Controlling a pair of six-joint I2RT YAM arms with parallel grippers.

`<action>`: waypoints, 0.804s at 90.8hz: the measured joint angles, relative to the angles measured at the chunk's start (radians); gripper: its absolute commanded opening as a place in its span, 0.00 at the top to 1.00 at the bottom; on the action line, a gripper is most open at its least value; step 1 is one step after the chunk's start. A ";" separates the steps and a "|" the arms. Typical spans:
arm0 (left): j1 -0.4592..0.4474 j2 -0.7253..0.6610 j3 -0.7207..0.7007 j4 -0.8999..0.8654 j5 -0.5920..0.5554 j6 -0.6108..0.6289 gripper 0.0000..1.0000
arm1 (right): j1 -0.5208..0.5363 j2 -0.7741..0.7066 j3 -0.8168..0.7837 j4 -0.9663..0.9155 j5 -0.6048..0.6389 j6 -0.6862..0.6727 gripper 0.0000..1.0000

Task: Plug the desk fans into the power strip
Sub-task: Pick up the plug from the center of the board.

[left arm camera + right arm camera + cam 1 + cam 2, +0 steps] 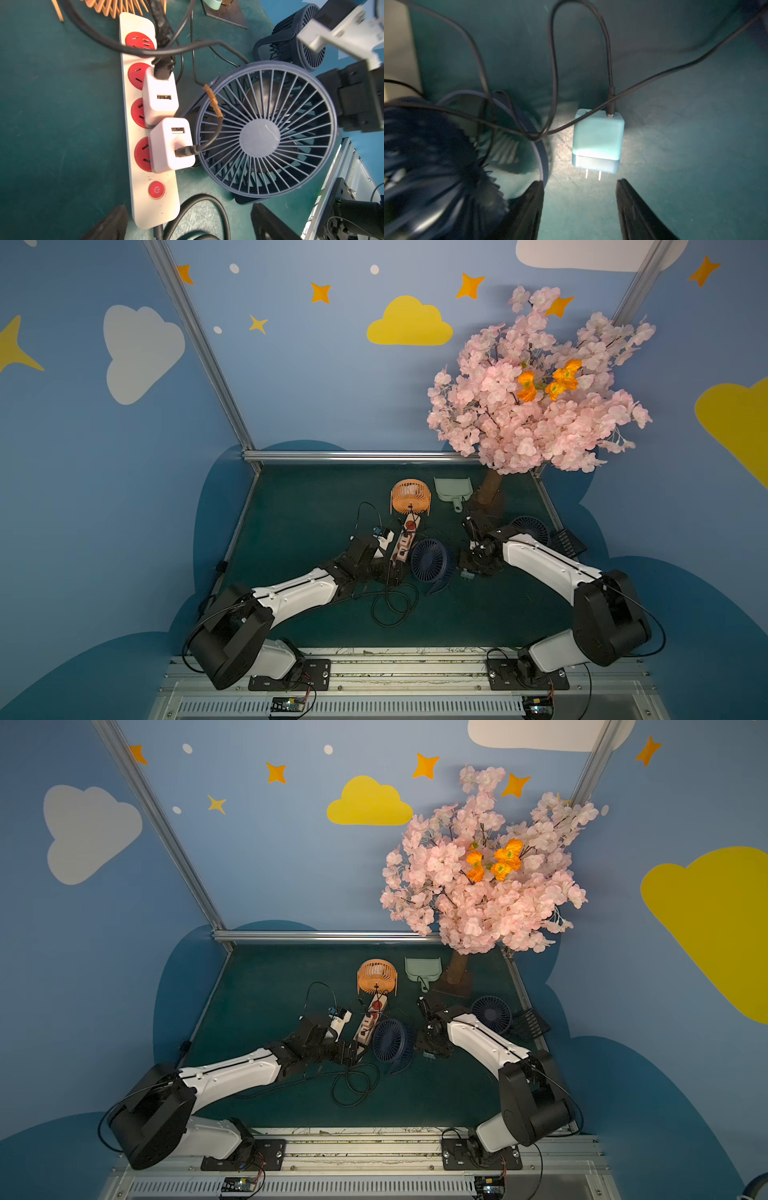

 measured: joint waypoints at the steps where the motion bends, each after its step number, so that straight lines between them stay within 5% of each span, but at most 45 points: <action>1: 0.000 0.000 0.000 0.000 0.000 0.001 0.03 | 0.000 0.005 0.000 0.000 0.002 0.000 0.40; 37: 0.007 -0.031 0.000 -0.017 -0.011 0.018 0.03 | -0.002 0.143 0.003 0.022 0.060 -0.015 0.38; 73: 0.002 -0.053 0.014 -0.042 -0.011 0.048 0.04 | -0.073 0.192 0.047 0.070 0.042 -0.100 0.68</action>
